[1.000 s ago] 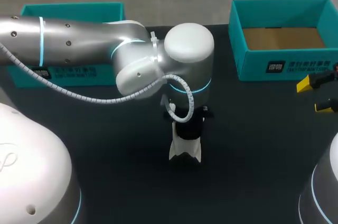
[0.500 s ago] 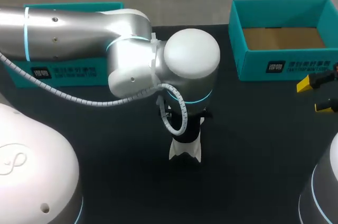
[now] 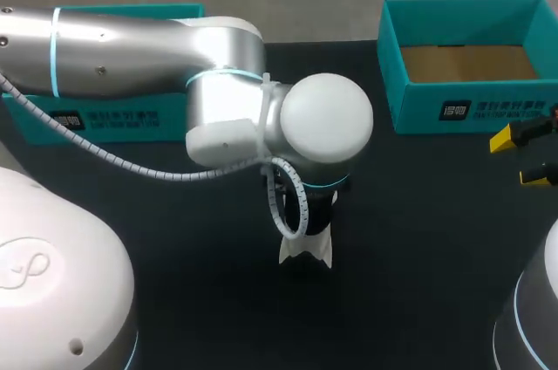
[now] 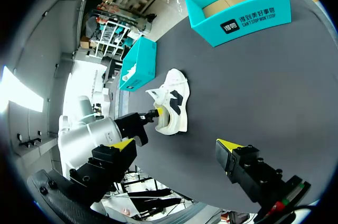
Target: Take the shoe out of the shoebox, open the shoe tongue, remove and reinsert the insole, then place the shoe into the shoebox
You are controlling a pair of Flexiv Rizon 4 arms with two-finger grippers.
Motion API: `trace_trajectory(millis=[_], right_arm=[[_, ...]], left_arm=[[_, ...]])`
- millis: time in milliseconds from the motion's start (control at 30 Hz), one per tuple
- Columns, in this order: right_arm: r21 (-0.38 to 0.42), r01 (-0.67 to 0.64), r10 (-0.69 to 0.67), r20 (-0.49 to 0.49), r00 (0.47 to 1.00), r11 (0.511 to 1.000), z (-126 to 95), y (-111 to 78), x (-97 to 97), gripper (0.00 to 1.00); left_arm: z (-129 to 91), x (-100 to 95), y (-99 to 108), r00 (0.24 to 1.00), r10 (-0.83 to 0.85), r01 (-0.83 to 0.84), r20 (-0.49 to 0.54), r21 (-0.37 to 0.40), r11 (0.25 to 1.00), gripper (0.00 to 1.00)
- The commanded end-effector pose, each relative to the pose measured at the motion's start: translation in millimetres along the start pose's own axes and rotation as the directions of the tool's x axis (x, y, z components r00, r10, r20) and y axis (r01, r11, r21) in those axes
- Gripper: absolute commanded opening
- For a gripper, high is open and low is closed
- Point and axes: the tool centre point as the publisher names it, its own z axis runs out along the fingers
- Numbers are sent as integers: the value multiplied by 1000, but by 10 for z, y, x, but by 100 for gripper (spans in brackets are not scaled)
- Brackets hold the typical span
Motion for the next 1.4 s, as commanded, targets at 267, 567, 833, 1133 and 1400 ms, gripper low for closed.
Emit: trace_trajectory(millis=[267,567,833,1133,1400], right_arm=[[-45,-2,2,3,1000,999,-28,-99,1,100],[-45,-2,2,3,1000,999,-28,-99,1,100],[-45,-2,2,3,1000,999,-28,-99,1,100],[-45,-2,2,3,1000,999,-28,-99,1,100],[-45,-2,2,3,1000,999,-28,-99,1,100]], left_arm=[[166,-18,139,999,-24,25,40,-37,999,2],[143,37,246,999,-5,7,43,-52,999,86],[76,6,141,999,46,-45,8,-37,998,100],[-27,21,107,998,70,-70,0,-28,997,100],[32,43,212,998,67,-67,-7,-2,998,100]])
